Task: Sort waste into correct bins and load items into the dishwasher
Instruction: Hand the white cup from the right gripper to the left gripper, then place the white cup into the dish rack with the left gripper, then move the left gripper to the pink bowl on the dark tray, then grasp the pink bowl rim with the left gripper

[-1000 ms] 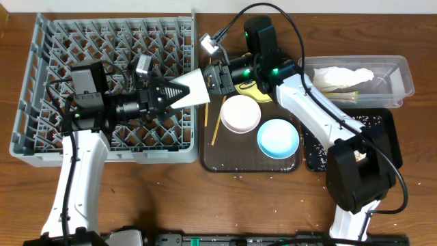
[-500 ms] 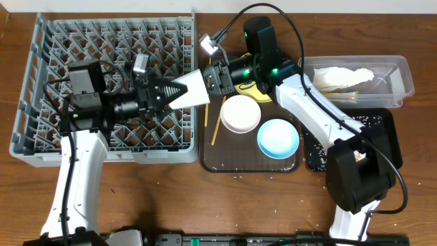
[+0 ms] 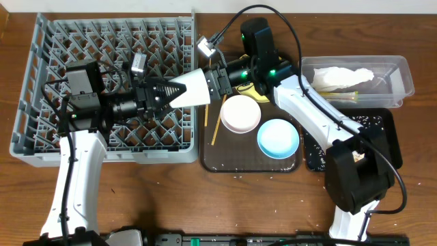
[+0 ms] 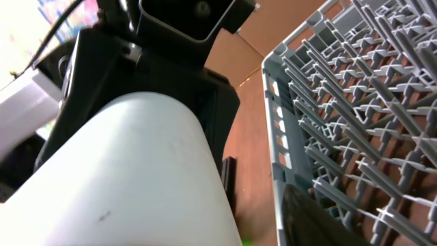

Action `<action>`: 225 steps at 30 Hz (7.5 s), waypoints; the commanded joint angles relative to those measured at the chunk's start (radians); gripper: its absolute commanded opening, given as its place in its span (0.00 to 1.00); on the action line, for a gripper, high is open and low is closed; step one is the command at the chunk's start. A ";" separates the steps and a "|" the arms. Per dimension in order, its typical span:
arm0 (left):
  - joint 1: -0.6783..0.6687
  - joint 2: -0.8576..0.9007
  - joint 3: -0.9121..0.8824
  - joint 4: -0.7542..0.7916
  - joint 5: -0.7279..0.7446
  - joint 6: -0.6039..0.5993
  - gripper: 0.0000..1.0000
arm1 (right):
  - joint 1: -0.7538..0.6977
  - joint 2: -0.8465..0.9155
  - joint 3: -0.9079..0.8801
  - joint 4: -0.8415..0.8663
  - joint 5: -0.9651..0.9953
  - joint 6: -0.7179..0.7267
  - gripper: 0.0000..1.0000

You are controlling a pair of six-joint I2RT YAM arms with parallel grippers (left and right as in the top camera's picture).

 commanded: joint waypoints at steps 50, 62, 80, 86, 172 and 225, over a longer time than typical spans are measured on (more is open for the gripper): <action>-0.371 0.254 0.378 -0.843 -1.440 0.105 0.27 | -0.116 -0.222 0.111 -0.790 1.089 -0.397 0.99; -0.371 0.410 0.378 -0.838 -1.406 0.105 0.60 | -0.117 -0.222 0.111 -0.793 1.089 -0.397 0.99; -0.372 0.315 0.589 -0.972 -1.368 0.169 0.92 | -0.117 -0.222 0.111 -0.796 1.089 -0.396 0.99; -0.434 0.275 0.589 -0.889 -1.324 0.150 0.91 | -0.151 -0.231 0.117 -0.793 1.089 -0.311 0.97; -0.671 0.388 0.528 -0.535 -1.561 0.051 0.45 | -0.285 -0.308 0.117 -0.857 1.122 -0.246 0.99; -0.672 0.676 0.505 -0.403 -1.590 0.065 0.65 | -0.285 -0.308 0.117 -0.857 1.122 -0.246 0.99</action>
